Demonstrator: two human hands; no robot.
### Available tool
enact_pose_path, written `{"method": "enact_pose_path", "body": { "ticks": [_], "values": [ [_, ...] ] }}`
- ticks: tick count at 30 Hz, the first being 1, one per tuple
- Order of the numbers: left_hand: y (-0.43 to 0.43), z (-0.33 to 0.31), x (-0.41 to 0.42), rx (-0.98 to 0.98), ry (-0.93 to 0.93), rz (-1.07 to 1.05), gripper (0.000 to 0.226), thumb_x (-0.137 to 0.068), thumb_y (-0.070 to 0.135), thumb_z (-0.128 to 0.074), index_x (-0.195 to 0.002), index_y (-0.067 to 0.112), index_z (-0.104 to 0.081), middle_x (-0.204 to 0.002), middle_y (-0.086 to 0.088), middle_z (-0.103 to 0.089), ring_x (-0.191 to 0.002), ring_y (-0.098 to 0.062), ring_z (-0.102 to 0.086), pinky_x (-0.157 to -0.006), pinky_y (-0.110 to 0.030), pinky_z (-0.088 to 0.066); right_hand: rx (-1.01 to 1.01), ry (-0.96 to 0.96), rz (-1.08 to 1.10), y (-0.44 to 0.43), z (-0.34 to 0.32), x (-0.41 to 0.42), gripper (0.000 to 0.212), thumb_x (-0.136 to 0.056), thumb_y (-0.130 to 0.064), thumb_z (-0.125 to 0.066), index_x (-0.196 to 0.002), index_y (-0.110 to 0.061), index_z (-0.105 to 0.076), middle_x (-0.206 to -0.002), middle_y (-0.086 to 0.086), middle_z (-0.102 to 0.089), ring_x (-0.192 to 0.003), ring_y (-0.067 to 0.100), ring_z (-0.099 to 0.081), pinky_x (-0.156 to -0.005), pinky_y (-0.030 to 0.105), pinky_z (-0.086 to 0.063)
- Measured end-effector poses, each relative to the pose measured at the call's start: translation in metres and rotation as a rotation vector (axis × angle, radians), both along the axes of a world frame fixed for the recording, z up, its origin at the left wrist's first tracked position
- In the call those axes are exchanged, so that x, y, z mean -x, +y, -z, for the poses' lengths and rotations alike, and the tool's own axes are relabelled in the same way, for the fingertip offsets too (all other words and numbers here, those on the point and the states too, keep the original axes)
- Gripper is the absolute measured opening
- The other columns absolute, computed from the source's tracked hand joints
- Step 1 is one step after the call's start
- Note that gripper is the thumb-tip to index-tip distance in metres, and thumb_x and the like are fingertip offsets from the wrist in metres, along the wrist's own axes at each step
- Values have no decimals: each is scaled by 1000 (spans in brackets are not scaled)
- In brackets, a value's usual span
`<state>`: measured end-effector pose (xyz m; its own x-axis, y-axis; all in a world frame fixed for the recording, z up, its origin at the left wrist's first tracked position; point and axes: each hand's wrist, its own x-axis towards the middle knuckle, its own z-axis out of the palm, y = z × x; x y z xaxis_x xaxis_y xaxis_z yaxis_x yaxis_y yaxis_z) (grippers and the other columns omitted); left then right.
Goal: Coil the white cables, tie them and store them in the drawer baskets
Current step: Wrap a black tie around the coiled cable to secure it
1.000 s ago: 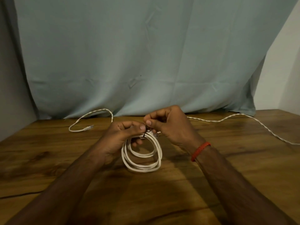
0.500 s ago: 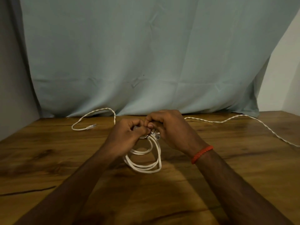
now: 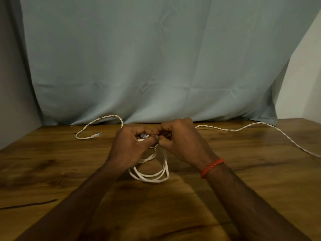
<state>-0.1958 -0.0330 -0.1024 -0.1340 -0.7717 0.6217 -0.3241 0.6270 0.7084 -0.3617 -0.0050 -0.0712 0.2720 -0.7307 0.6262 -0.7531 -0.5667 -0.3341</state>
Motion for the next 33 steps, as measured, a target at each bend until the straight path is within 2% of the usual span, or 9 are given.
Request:
{"method": "enact_pose_path", "body": {
  "ticks": [3,7,12,16,21,25,28,31,33],
  "values": [
    [3,-2,0,2,-6,17,10,-85,8,-74,-85,17,-79,-53,15,-64,-44,1,-52,-47,-17,-41,30,-48,3,-2,4,1,15,-81,-16,-72,-93,-20,-79,-75,0,-73,-69,10,-66,-67,34,-57],
    [3,-5,-1,-64,4,77,11,-87,7,-71,-88,17,-77,-67,2,-72,-42,-12,-56,-45,-22,-43,7,-129,-48,-4,4,4,13,-82,-13,-72,-92,-17,-80,-73,-6,-73,-64,4,-64,-61,21,-53],
    [-5,-11,-9,-229,57,203,14,-92,-2,-63,-89,7,-74,-75,-2,-72,-46,-15,-55,-41,-22,-43,-30,-234,-162,-4,5,7,18,-84,-5,-70,-92,-17,-81,-73,-1,-76,-60,18,-71,-63,43,-59],
    [-6,-13,-13,-298,94,284,20,-92,-6,-58,-86,7,-73,-71,-1,-71,-49,-7,-54,-38,-20,-41,-21,-151,-206,-6,3,13,20,-79,-7,-67,-90,-16,-81,-67,4,-74,-57,27,-68,-58,48,-55],
    [-7,-10,-15,-303,133,352,23,-90,-3,-63,-83,14,-76,-75,-14,-68,-43,-6,-49,-36,-17,-35,31,-120,-194,-5,1,14,21,-77,-5,-69,-89,-18,-81,-65,0,-73,-57,21,-68,-56,43,-54],
    [-7,-10,-17,-317,172,394,9,-87,6,-70,-94,5,-75,-75,-11,-68,-45,-3,-51,-38,-16,-36,62,-177,-194,-2,0,12,20,-80,-2,-72,-91,-16,-81,-71,-1,-76,-59,9,-71,-60,38,-59],
    [-7,-10,-18,-317,204,422,29,-83,14,-68,-104,-5,-71,-71,-10,-66,-42,-4,-47,-38,-16,-36,65,-202,-175,0,-1,13,17,-81,-2,-73,-91,-14,-81,-69,-2,-76,-59,6,-71,-61,33,-61],
    [-7,-9,-17,-272,170,393,31,-78,15,-78,-103,-1,-73,-80,-14,-69,-49,-9,-48,-41,-19,-37,62,-203,-179,2,0,11,17,-82,-2,-74,-92,-13,-81,-69,-1,-76,-59,5,-71,-61,30,-61],
    [-7,-8,-18,-237,142,360,22,-77,11,-80,-97,4,-73,-80,-8,-70,-49,-7,-49,-43,-21,-37,45,-225,-189,2,0,10,17,-82,-3,-74,-95,-13,-81,-73,0,-77,-60,4,-71,-62,29,-61]
  ]
}}
